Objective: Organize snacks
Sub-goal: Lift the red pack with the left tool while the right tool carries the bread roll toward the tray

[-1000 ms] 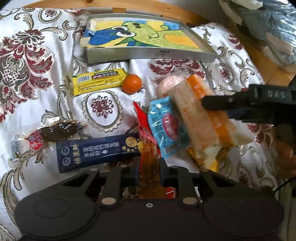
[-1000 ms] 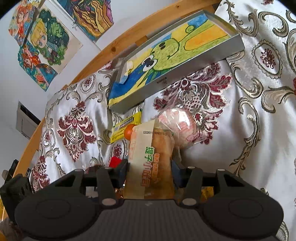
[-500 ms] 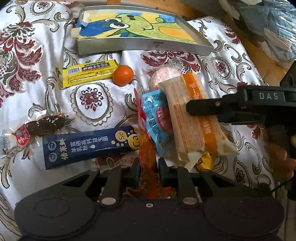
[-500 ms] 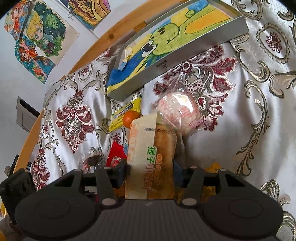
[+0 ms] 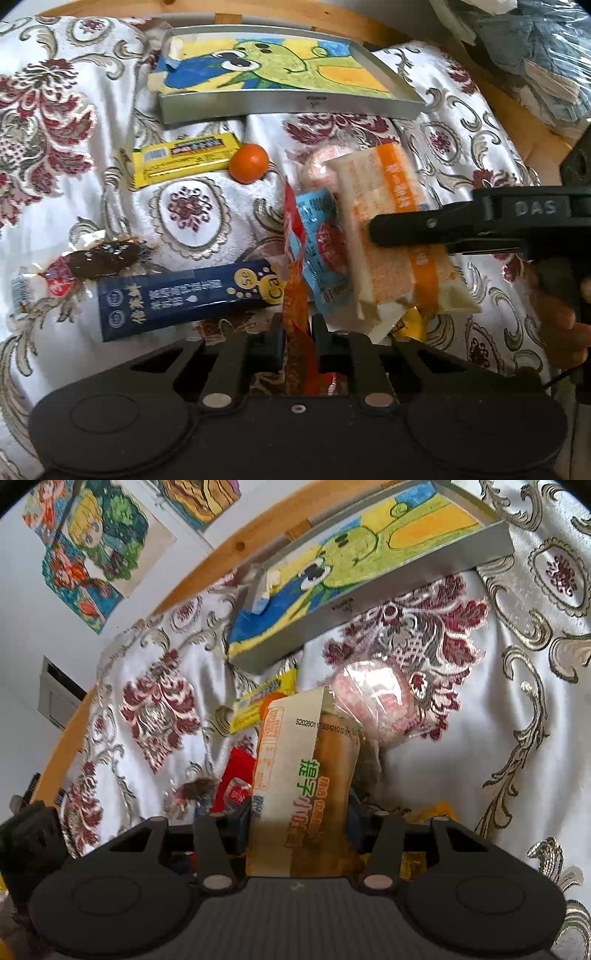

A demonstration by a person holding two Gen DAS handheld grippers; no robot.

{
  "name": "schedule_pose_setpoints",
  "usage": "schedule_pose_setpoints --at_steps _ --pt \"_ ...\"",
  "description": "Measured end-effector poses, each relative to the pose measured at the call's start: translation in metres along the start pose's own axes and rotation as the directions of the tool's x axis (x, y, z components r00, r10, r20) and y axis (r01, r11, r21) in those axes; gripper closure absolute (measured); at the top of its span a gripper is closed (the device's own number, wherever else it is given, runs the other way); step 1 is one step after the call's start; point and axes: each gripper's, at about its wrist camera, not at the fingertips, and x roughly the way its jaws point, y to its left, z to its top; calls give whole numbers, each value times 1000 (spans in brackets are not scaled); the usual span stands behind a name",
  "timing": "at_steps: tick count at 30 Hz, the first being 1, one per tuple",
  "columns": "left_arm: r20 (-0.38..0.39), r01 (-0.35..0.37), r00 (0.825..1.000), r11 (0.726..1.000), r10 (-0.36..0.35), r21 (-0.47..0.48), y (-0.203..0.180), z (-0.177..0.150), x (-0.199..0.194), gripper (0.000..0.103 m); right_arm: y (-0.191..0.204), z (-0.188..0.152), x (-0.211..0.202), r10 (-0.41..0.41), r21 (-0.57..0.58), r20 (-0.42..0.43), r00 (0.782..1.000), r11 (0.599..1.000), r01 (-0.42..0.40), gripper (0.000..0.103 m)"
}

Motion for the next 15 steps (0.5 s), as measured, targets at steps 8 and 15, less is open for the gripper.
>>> schedule_pose_setpoints --at_steps 8,15 --pt "115 -8 993 998 15 -59 6 6 -23 90 -3 10 -16 30 24 81 996 999 -33 49" --pt "211 2 977 994 22 -112 10 21 -35 90 -2 22 -23 38 15 149 988 999 -40 49"
